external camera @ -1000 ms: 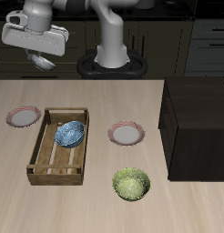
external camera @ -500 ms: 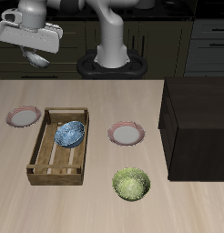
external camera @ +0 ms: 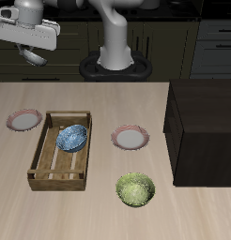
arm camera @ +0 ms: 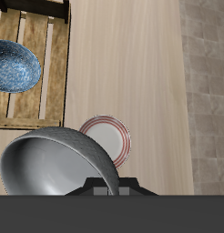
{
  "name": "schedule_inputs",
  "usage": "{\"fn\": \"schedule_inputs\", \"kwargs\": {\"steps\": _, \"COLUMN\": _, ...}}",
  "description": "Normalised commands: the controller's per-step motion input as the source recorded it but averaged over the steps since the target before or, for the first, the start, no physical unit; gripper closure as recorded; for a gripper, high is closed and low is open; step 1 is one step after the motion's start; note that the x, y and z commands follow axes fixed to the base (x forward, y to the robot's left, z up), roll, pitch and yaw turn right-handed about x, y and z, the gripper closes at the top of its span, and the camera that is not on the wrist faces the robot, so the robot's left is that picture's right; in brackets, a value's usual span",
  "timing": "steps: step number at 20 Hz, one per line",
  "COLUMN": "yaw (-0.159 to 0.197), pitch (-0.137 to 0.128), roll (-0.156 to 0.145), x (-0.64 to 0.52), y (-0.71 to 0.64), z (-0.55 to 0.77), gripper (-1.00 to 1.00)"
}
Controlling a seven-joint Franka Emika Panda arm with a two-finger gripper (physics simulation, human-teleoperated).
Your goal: Place the white bowl on the off-center plate and place the green bowl on top of the wooden shelf
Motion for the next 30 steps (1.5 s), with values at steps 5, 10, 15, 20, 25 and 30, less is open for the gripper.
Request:
{"fn": "schedule_inputs", "kwargs": {"steps": 5, "yaw": -0.02, "pitch": 0.027, "roll": 0.032, "x": 0.0, "y": 0.05, "z": -0.14, "gripper": 1.0}}
{"fn": "schedule_inputs", "kwargs": {"steps": 10, "yaw": -0.006, "pitch": -0.025, "roll": 0.034, "x": -0.01, "y": -0.01, "z": -0.04, "gripper": 1.0}}
{"fn": "schedule_inputs", "kwargs": {"steps": 15, "yaw": 0.007, "pitch": -0.034, "roll": 0.006, "x": -0.05, "y": -0.17, "z": 0.05, "gripper": 1.0}}
{"fn": "schedule_inputs", "kwargs": {"steps": 20, "yaw": -0.016, "pitch": 0.03, "roll": -0.038, "x": 0.08, "y": -0.2, "z": -0.25, "gripper": 1.0}}
{"fn": "schedule_inputs", "kwargs": {"steps": 25, "yaw": -0.014, "pitch": 0.026, "roll": -0.025, "x": 0.0, "y": -0.06, "z": -0.31, "gripper": 1.0}}
{"fn": "schedule_inputs", "kwargs": {"steps": 30, "yaw": -0.014, "pitch": 0.048, "roll": -0.038, "x": 0.06, "y": -0.06, "z": -0.38, "gripper": 1.0}}
